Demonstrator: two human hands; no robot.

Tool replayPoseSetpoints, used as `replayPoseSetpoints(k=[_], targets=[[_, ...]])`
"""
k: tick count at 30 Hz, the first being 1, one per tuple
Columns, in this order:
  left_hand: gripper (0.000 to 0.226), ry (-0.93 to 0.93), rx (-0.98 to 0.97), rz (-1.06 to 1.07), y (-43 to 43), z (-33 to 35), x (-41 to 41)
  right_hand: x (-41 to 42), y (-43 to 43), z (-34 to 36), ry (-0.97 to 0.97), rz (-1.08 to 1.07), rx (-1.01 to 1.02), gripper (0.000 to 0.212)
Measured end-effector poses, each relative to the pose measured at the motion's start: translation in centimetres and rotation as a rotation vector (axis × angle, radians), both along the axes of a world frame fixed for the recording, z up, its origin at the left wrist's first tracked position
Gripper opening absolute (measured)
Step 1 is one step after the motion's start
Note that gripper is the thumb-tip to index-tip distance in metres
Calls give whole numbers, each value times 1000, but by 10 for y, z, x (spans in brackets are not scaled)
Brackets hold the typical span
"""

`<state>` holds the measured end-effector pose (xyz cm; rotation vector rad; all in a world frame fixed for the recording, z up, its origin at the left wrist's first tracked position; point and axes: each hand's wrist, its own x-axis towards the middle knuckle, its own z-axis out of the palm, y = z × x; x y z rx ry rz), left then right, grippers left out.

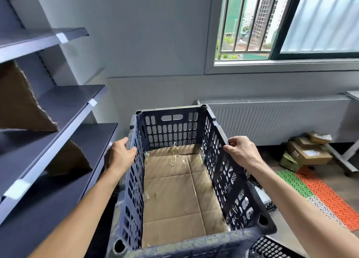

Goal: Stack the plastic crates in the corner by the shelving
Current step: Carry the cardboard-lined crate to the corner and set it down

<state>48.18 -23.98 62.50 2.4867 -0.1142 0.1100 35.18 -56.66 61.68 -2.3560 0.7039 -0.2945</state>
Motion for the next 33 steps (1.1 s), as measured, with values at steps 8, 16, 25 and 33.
replayPoseSetpoints(k=[8,16,25,33], targets=[[43,60,-3,-73,-7,-11,102,88,8,-3,57,-114,-22,23],[9,13,-5,-71,-11,-7,169,155,3,-6,69,-112,3,30],[25,62,-34,56,-46,-26,236,237,-44,-16,109,-11,23,35],[45,123,-44,223,-103,-36,290,338,-112,-20,130,119,10,30]])
